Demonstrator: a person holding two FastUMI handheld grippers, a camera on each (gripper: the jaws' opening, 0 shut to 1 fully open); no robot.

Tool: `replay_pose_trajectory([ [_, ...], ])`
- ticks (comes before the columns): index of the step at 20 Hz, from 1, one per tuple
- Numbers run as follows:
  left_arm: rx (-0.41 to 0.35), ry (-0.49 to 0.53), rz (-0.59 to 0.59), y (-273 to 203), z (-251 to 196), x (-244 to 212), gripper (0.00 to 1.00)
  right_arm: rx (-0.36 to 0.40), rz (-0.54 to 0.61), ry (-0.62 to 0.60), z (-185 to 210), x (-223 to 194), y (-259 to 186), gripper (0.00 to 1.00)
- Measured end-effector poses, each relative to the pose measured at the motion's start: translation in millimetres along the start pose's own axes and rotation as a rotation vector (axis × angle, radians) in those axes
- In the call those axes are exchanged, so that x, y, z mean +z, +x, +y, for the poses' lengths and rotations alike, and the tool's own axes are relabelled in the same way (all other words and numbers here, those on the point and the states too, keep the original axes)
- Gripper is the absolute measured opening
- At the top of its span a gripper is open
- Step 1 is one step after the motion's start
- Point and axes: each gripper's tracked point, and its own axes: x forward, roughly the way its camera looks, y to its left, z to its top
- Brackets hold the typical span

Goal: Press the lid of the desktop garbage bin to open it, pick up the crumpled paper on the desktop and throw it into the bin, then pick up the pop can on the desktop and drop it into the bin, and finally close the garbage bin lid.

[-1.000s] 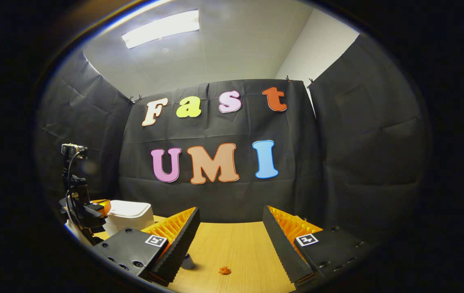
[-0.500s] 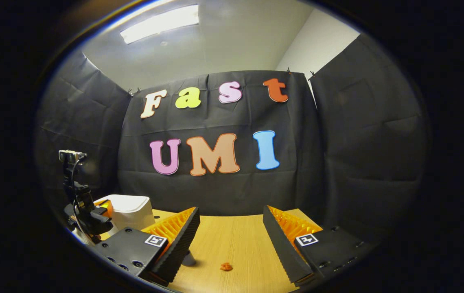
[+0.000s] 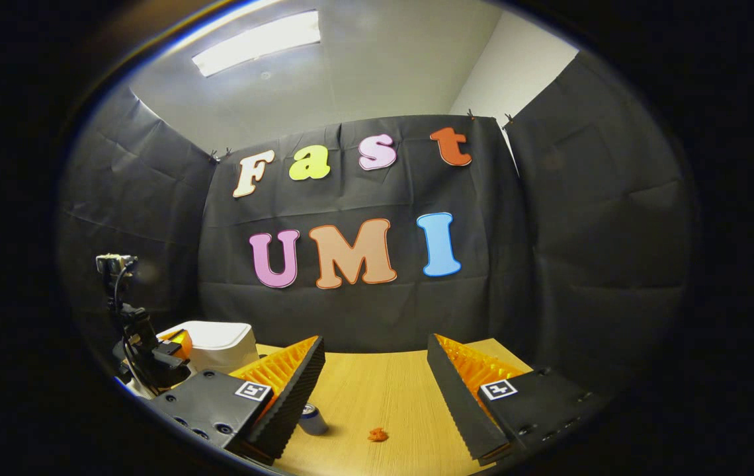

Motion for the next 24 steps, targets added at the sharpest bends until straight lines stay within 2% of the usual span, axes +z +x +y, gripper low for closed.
replay_pose_trajectory([
  [3, -0.009, -0.007, 0.035, 2.5, -1.1, 0.1, 0.0, 0.001, 0.015, 0.006, -3.0, -9.7, -1.1, 0.98],
  [8, -0.002, -0.019, -0.029, -1.7, 6.3, 40.7, 0.0, 0.013, 0.044, 0.007, -5.4, -24.6, -0.3, 0.99],
  [12, -0.031, -0.012, -0.062, -28.0, 0.1, 58.9, 0.01, 0.04, 0.095, -0.003, -7.2, -49.2, 12.2, 0.99],
  [13, -0.036, -0.013, -0.058, -34.6, -0.8, 60.2, 0.09, 0.048, 0.112, -0.005, -6.9, -57.0, 17.8, 0.99],
  [16, -0.052, -0.028, -0.03, -52.3, -3.4, 50.9, 0.24, 0.082, 0.169, -0.005, -3.4, -76.9, 34.6, 0.99],
  [17, -0.061, -0.028, -0.01, -57.3, -5.1, 44.1, 0.44, 0.096, 0.184, -0.001, -2.0, -83.1, 40.3, 0.99],
  [18, -0.057, -0.021, 0.005, -61.9, -1.6, 37.4, 0.57, 0.109, 0.2, 0.0, -0.3, -88.7, 46.5, 0.99],
  [20, -0.029, 0.001, 0.011, -68.3, 9.5, 34.5, 0.99, 0.125, 0.247, -0.012, -1.5, -109.2, 58.4, 0.99],
  [21, -0.015, 0.011, 0.018, -71.7, 14.9, 33.0, 0.99, 0.136, 0.283, -0.02, 0.4, -122.1, 65.2, 0.99],
  [22, -0.001, 0.018, 0.027, -73.7, 18.5, 30.3, 0.95, 0.149, 0.327, -0.027, 0.7, -136.8, 72.7, 0.99],
  [24, 0.031, 0.024, 0.046, -79.3, 28.4, 26.8, 0.95, 0.175, 0.41, -0.037, 0.7, -170.2, 89.2, 0.99],
])
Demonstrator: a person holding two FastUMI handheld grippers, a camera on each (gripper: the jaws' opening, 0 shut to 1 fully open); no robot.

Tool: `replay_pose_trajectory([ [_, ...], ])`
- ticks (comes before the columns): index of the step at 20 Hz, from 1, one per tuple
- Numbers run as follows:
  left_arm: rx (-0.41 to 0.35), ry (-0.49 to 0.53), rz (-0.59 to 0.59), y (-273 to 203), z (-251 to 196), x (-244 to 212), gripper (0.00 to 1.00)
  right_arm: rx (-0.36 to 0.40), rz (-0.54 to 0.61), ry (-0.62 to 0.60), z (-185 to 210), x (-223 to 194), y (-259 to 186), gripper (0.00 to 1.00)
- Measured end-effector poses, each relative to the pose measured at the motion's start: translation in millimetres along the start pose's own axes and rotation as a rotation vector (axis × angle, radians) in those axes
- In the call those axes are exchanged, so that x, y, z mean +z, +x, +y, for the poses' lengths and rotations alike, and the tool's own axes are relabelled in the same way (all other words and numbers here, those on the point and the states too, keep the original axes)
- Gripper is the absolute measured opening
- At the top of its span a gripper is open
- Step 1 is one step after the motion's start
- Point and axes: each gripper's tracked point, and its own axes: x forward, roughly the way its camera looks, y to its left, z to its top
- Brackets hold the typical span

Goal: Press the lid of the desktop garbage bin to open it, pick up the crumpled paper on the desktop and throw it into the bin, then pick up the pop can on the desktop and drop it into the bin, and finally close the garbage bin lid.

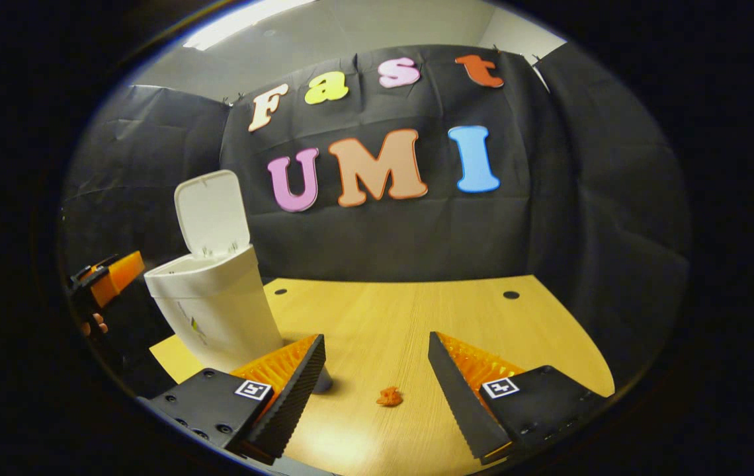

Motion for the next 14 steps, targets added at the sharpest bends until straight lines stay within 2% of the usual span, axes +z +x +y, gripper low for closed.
replay_pose_trajectory([
  [5, 0.09, 0.029, 0.05, -14.6, 29.0, -11.6, 0.95, 0.061, 0.183, -0.021, 0.3, -53.1, 56.2, 0.99],
  [6, 0.111, 0.033, 0.062, -19.0, 36.2, -16.6, 0.99, 0.064, 0.213, -0.025, -1.3, -60.2, 67.6, 0.98],
  [7, 0.132, 0.037, 0.072, -22.3, 43.0, -18.2, 0.95, 0.065, 0.248, -0.03, -4.7, -67.4, 78.5, 0.99],
  [8, 0.153, 0.042, 0.08, -24.9, 49.1, -18.6, 0.99, 0.058, 0.278, -0.041, -8.9, -74.7, 89.1, 0.99],
  [9, 0.176, 0.046, 0.087, -28.7, 55.8, -19.1, 0.99, 0.054, 0.31, -0.053, -11.8, -83.3, 97.7, 0.98],
  [10, 0.2, 0.048, 0.095, -32.4, 63.7, -19.0, 0.95, 0.055, 0.341, -0.061, -15.2, -90.0, 104.9, 0.99],
  [14, 0.275, 0.054, 0.095, -48.9, 86.6, -13.0, 0.95, 0.065, 0.449, -0.087, -20.3, -116.1, 122.3, 0.99],
])
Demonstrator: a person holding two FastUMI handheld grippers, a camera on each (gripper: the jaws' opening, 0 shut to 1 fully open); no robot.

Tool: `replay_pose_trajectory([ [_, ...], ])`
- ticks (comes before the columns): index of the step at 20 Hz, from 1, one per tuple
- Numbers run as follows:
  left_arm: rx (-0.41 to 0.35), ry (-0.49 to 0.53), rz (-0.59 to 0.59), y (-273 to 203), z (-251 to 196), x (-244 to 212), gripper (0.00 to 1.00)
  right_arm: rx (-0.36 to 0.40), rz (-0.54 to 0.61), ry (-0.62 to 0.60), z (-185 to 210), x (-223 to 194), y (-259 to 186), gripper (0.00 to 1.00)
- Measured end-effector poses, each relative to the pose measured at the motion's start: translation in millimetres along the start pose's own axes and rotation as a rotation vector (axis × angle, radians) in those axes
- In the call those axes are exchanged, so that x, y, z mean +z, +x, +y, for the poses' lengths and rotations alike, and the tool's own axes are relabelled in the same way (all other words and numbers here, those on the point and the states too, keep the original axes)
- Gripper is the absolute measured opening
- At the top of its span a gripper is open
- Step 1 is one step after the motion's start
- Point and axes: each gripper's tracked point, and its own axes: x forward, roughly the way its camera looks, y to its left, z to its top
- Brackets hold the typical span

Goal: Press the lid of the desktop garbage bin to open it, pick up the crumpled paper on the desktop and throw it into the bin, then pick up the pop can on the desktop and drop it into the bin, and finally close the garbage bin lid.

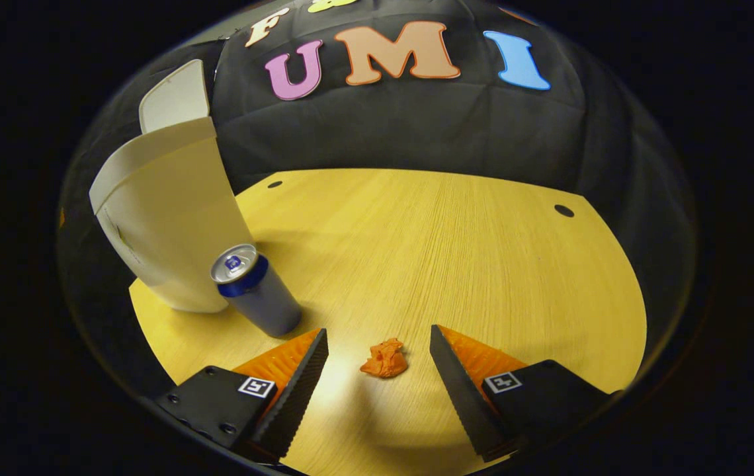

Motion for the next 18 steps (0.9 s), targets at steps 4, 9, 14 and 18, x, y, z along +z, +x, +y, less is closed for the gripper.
replay_pose_trajectory([
  [4, 0.052, 0.024, 0.009, -5.4, 17.5, -0.7, 0.95, 0.008, 0.071, -0.016, 3.3, -9.2, 21.2, 0.98],
  [9, 0.055, 0.012, 0.018, -4.2, 17.6, -2.7, 0.95, -0.009, 0.12, -0.009, 6.1, -21.1, 28.9, 0.64],
  [14, 0.023, 0.008, 0.009, -1.1, 8.5, -0.9, 0.95, -0.014, 0.126, 0.023, 7.1, -23.2, 28.5, 0.32],
  [18, 0.014, 0.01, 0.006, -0.9, 7.7, -0.6, 0.95, 0.001, 0.088, -0.01, 9.7, -10.2, 15.4, 0.32],
])
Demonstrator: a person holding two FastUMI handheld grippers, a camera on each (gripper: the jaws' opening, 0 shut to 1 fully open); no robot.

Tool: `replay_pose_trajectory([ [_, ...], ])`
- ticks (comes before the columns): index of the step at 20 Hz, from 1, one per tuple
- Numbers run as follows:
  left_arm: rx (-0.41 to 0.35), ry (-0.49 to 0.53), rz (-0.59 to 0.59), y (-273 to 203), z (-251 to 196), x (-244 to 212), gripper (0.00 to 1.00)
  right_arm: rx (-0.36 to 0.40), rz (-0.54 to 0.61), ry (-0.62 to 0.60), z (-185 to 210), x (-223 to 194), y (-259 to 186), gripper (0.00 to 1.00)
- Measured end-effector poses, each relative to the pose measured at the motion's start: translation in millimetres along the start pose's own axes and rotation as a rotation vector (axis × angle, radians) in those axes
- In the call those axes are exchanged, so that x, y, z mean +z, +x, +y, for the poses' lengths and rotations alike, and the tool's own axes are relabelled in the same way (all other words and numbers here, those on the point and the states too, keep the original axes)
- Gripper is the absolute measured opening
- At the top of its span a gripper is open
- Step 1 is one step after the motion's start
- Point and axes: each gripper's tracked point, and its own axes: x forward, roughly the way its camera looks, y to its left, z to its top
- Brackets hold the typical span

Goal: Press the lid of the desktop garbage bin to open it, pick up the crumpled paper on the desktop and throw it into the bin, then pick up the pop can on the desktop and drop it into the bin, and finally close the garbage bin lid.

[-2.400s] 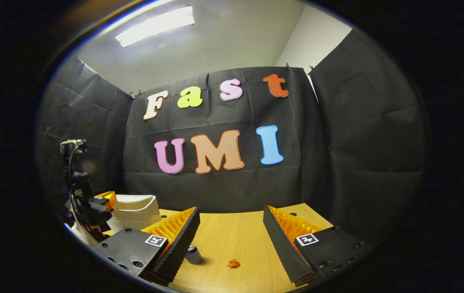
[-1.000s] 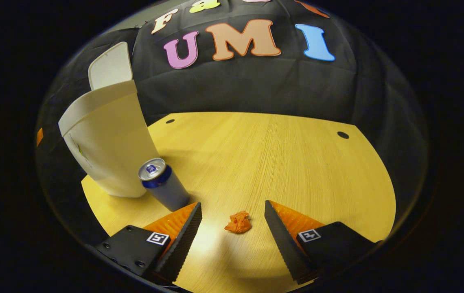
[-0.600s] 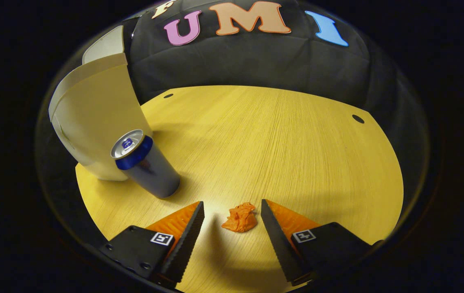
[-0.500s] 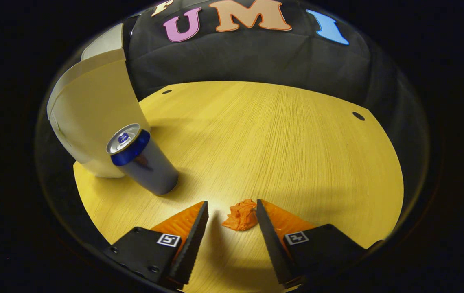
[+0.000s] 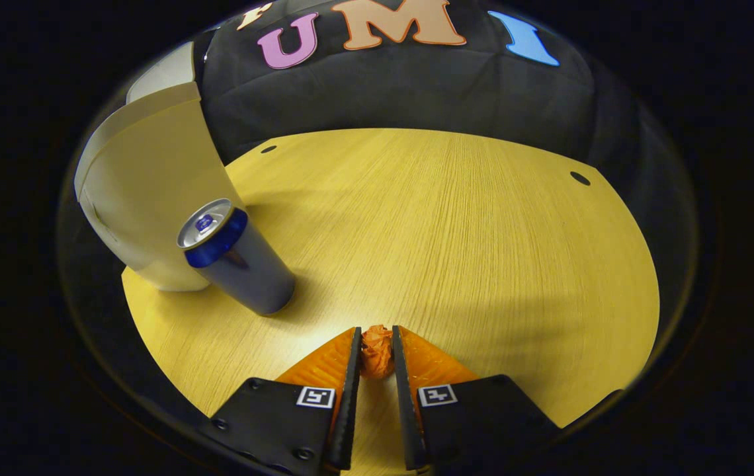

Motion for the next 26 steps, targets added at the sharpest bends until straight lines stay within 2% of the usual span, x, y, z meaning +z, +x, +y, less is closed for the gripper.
replay_pose_trajectory([
  [3, 0.001, -0.009, 0.004, -0.5, 2.4, -1.0, 0.95, 0.014, -0.071, -0.052, 11.7, 29.2, -29.0, 0.32],
  [4, 0.001, -0.013, 0.005, -1.3, 3.8, -1.6, 0.99, 0.024, -0.106, -0.064, 17.3, 45.7, -42.5, 0.31],
  [5, 0.0, -0.017, 0.005, -1.7, 4.0, -1.6, 0.95, 0.031, -0.139, -0.074, 23.5, 61.5, -53.9, 0.32],
  [6, -0.003, -0.021, 0.003, -2.4, 4.9, -1.1, 0.95, 0.043, -0.179, -0.085, 31.6, 78.8, -67.0, 0.31],
  [10, 0.008, -0.019, -0.003, -5.9, 13.7, -0.4, 0.95, 0.122, -0.36, -0.141, 87.9, 153.3, -113.2, 0.33],
  [12, 0.024, -0.022, 0.001, -8.0, 21.0, -1.4, 0.95, 0.193, -0.435, -0.171, 126.9, 183.5, -133.6, 0.33],
  [15, 0.061, -0.025, -0.004, -13.9, 35.8, 0.3, 0.95, 0.28, -0.492, -0.229, 179.1, 212.0, -152.6, 0.33],
  [20, 0.158, -0.004, -0.003, -32.4, 72.8, 2.2, 0.95, 0.377, -0.567, -0.306, 251.7, 243.1, -171.1, 0.33],
  [22, 0.197, 0.008, 0.0, -42.2, 88.0, 2.3, 0.95, 0.407, -0.581, -0.321, 274.8, 253.5, -170.9, 0.33],
  [26, 0.257, 0.038, 0.004, -59.7, 112.3, 3.3, 0.95, 0.417, -0.581, -0.382, 302.2, 257.2, -160.1, 0.33],
])
